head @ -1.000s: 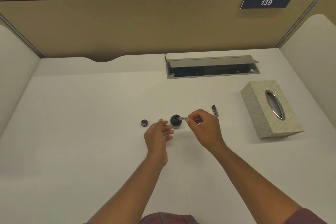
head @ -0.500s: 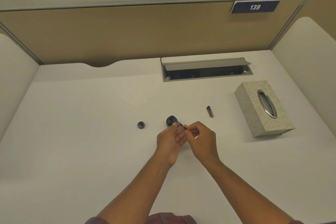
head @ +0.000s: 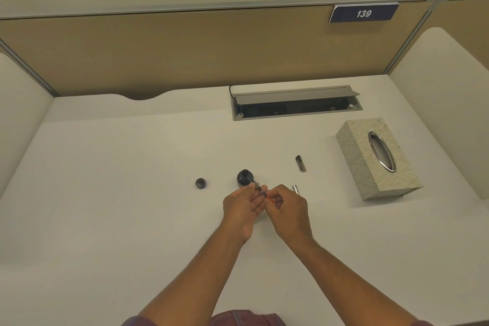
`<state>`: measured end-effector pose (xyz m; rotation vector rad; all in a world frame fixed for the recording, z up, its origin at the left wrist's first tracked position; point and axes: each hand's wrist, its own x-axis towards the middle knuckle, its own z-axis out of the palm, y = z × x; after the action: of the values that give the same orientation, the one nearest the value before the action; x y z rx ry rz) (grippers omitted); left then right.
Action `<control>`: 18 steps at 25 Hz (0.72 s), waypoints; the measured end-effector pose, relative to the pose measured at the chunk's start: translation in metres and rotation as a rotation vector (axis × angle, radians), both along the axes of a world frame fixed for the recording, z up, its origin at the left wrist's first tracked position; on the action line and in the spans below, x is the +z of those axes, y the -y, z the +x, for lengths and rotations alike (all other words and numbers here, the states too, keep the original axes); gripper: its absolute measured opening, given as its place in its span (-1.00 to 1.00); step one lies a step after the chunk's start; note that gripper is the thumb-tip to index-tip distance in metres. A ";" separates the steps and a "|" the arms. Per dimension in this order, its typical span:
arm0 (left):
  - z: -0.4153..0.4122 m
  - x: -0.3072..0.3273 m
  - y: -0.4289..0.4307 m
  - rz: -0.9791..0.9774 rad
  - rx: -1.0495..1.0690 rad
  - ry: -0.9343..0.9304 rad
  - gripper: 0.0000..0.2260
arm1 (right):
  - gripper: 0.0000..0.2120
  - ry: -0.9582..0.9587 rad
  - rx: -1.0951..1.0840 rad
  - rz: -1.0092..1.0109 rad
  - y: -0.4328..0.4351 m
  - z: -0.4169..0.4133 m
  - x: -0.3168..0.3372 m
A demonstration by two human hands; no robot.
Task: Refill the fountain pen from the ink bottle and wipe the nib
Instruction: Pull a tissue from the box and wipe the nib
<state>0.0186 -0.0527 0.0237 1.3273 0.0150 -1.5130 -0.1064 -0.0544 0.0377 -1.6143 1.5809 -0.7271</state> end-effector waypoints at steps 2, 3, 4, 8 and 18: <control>0.000 -0.001 -0.001 0.003 0.002 0.003 -0.82 | -0.94 -0.013 0.007 -0.007 -0.001 0.000 0.001; 0.000 -0.001 -0.001 0.005 0.003 0.006 -0.81 | -0.94 -0.013 0.008 -0.008 -0.001 -0.001 0.001; -0.001 -0.001 -0.001 0.007 0.003 0.010 -0.81 | -0.93 -0.007 0.010 -0.005 -0.002 -0.001 0.002; -0.002 0.001 -0.002 -0.004 -0.004 0.016 -0.82 | -0.93 0.002 0.013 0.017 -0.005 -0.005 0.003; -0.017 0.012 -0.010 -0.136 -0.185 0.092 -0.82 | -0.82 0.393 -0.013 0.311 0.007 -0.034 0.024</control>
<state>0.0018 -0.0429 0.0362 1.3155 -0.2711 -1.5757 -0.1403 -0.0610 0.0621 -1.1551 1.3406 -0.7142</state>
